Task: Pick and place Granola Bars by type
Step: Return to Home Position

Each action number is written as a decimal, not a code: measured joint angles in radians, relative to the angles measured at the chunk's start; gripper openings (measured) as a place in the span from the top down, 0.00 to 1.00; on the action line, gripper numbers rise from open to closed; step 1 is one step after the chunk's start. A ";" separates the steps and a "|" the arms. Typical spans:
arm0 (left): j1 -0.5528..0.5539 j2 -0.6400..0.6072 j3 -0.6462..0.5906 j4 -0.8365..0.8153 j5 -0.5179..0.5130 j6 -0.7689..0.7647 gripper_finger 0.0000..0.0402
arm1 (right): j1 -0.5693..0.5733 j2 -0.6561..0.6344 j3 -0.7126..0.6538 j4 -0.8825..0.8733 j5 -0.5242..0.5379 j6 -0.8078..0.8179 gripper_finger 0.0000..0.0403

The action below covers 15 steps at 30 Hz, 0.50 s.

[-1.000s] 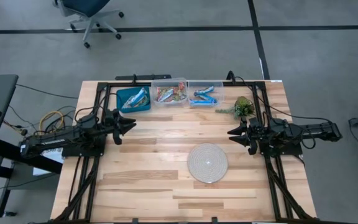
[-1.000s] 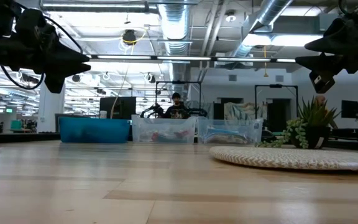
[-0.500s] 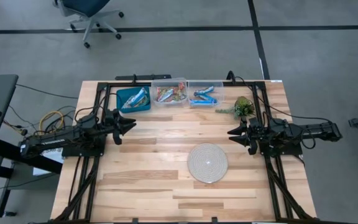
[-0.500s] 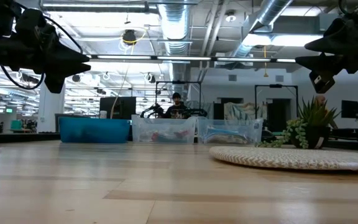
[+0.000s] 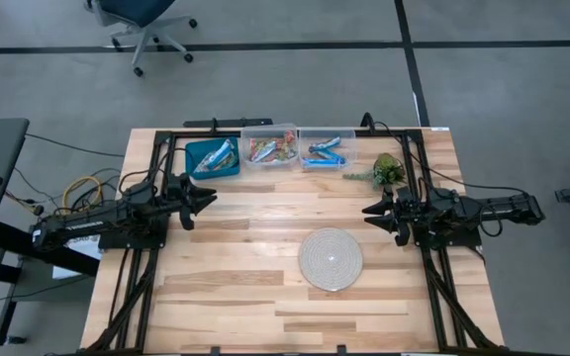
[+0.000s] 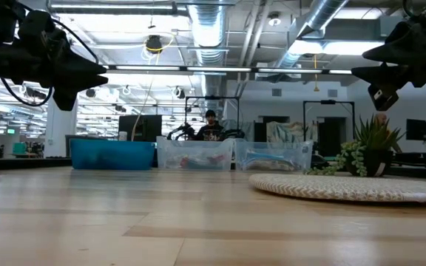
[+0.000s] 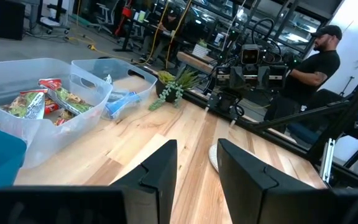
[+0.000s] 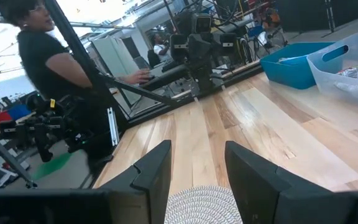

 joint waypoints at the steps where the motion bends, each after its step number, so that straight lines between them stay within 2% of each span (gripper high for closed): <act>1: 0.000 0.000 0.000 0.000 0.000 0.000 0.73 | 0.000 0.000 0.000 0.000 0.000 0.000 0.64; 15: 0.000 0.000 -0.001 0.000 0.000 0.000 0.73 | 0.000 0.000 0.000 0.000 0.000 0.000 0.64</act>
